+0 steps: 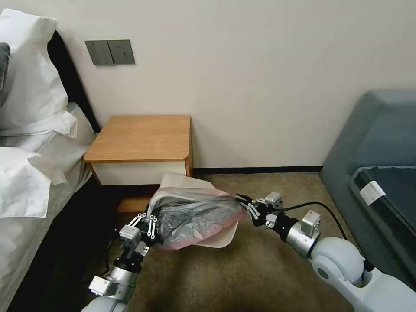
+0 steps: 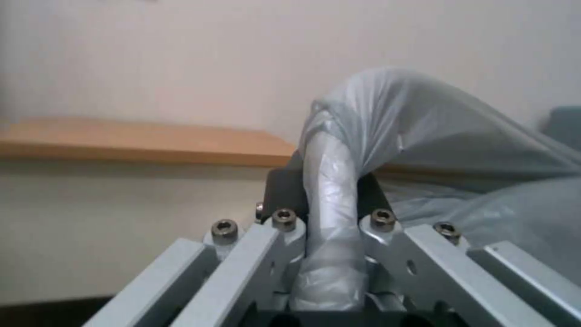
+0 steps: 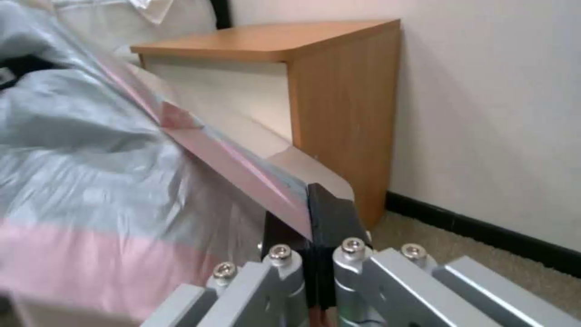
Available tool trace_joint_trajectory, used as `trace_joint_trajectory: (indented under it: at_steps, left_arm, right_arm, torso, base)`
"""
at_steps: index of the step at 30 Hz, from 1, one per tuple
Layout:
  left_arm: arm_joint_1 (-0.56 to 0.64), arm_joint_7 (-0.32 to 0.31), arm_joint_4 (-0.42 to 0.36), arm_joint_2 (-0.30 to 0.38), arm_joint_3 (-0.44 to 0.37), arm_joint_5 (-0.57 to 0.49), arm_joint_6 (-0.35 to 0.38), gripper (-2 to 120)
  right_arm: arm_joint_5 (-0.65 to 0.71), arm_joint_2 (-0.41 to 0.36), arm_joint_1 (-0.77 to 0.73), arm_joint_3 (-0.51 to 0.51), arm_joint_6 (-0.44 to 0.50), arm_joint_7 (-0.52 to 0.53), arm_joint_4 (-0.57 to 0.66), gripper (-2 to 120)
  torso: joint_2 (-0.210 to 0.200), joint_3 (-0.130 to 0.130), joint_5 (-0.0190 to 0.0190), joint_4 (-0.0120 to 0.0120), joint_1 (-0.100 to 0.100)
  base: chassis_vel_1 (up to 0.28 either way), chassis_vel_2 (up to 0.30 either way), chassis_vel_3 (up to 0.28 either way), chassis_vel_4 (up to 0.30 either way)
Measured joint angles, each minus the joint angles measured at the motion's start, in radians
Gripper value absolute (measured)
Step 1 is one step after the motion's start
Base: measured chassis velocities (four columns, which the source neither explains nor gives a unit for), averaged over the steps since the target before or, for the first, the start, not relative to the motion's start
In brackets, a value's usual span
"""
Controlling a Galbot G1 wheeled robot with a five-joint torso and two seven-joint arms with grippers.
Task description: Pick up the garbage bag from the table and place it over the trash can.
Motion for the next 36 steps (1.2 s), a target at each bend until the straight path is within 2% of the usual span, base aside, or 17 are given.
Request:
trace_joint_trajectory:
  at_steps: [2,4,5,8,9,11,12,14,16,19,24,26,27,30,31,35,36]
  left_arm:
    - [-0.001,-0.027,-0.009,0.000,-0.001,-0.022,0.027,4]
    - [-0.002,-0.087,-0.029,0.000,0.000,-0.066,0.093,4]
    - [-0.003,-0.114,-0.036,-0.001,0.000,-0.082,0.119,4]
    - [-0.007,-0.146,-0.043,-0.003,-0.002,-0.091,0.144,4]
    - [-0.009,-0.165,-0.045,-0.004,-0.004,-0.092,0.163,3]
    - [-0.013,-0.201,-0.050,-0.011,0.000,-0.087,0.209,3]
    - [-0.013,-0.201,-0.050,-0.011,0.000,-0.087,0.209,3]
    - [-0.016,-0.227,-0.053,-0.015,0.000,-0.082,0.238,3]
    - [-0.017,-0.232,-0.054,-0.017,0.000,-0.080,0.245,3]
    - [-0.011,-0.242,-0.057,-0.017,0.000,-0.075,0.271,3]
    - [-0.006,-0.243,-0.058,-0.015,0.000,-0.071,0.278,3]
    - [-0.007,-0.241,-0.051,-0.013,0.001,-0.071,0.270,3]
    - [-0.007,-0.241,-0.051,-0.013,0.001,-0.071,0.270,3]
    - [-0.010,-0.226,-0.033,-0.014,0.010,-0.070,0.231,3]
    - [-0.010,-0.226,-0.033,-0.014,0.010,-0.070,0.231,3]
    - [-0.016,-0.206,-0.020,-0.016,0.020,-0.061,0.200,3]
    - [-0.016,-0.206,-0.020,-0.016,0.020,-0.061,0.200,3]
  right_arm:
    - [-0.008,-0.001,-0.008,0.005,0.002,-0.002,-0.007,3]
    - [-0.026,0.000,-0.027,0.016,0.009,-0.012,-0.012,14]
    - [-0.034,0.001,-0.041,0.024,0.014,-0.017,-0.012,18]
    - [-0.039,0.003,-0.055,0.032,0.015,-0.020,-0.012,22]
    - [-0.045,0.008,-0.067,0.041,0.018,-0.022,-0.006,30]
    - [-0.051,0.021,-0.084,0.053,0.024,-0.030,0.013,39]
    - [-0.051,0.021,-0.084,0.053,0.024,-0.030,0.013,39]
    - [-0.054,0.035,-0.101,0.066,0.029,-0.032,0.031,50]
    - [-0.056,0.044,-0.107,0.072,0.031,-0.035,0.040,53]
    - [-0.065,0.083,-0.135,0.104,0.035,-0.046,0.077,70]
    - [-0.061,0.113,-0.163,0.138,0.037,-0.047,0.120,80]
    - [-0.019,0.163,-0.199,0.177,0.034,-0.025,0.196,93]
    - [-0.019,0.163,-0.199,0.177,0.034,-0.025,0.196,93]
    - [0.148,0.252,-0.226,0.131,0.007,0.110,0.328,100]
    - [0.148,0.252,-0.226,0.131,0.007,0.110,0.328,100]
    - [0.364,0.346,-0.254,0.025,-0.019,0.253,0.402,100]
    - [0.364,0.346,-0.254,0.025,-0.019,0.253,0.402,100]
  torso:
    - [0.000,0.000,-0.0007,0.0001,0.000]
    - [0.000,0.000,0.0005,0.0001,0.000]
    - [0.000,0.000,-0.0004,0.0001,0.000]
    - [0.000,0.000,-0.0003,0.0002,0.000]
    - [0.000,0.000,0.0006,-0.0001,0.000]
    - [0.000,0.000,-0.0011,-0.0001,0.000]
    - [0.000,0.000,-0.0011,-0.0001,0.000]
    - [0.000,0.000,0.0003,0.0001,0.000]
    - [0.000,0.000,-0.0003,0.0001,0.000]
    - [0.000,0.000,-0.0002,0.0001,0.000]
    - [0.000,0.000,-0.0002,0.0002,0.000]
    - [0.000,0.000,-0.0001,-0.0001,0.000]
    - [0.000,0.000,-0.0001,-0.0001,0.000]
    - [0.000,0.000,-0.0003,0.0001,0.000]
    - [0.000,0.000,-0.0003,0.0001,0.000]
    - [0.000,0.000,-0.0002,0.0000,0.000]
    - [0.000,0.000,-0.0002,0.0000,0.000]
  base:
    - [0.000,0.000,0.000,0.000]
    - [0.000,0.000,0.000,0.000]
    - [0.000,0.000,0.000,0.000]
    - [0.000,0.000,0.000,0.000]
    - [0.000,0.000,0.000,0.000]
    - [0.000,0.000,0.000,0.000]
    - [0.000,0.000,0.000,0.000]
    - [0.000,0.000,0.000,0.000]
    - [0.000,0.000,0.000,0.000]
    - [0.000,0.000,0.000,0.000]
    - [0.000,0.000,0.000,0.000]
    - [0.000,0.000,0.000,0.000]
    - [0.000,0.000,0.000,0.000]
    - [0.000,0.000,0.000,0.000]
    - [0.000,0.000,0.000,0.000]
    - [0.000,0.000,0.000,0.000]
    - [0.000,0.000,0.000,0.000]
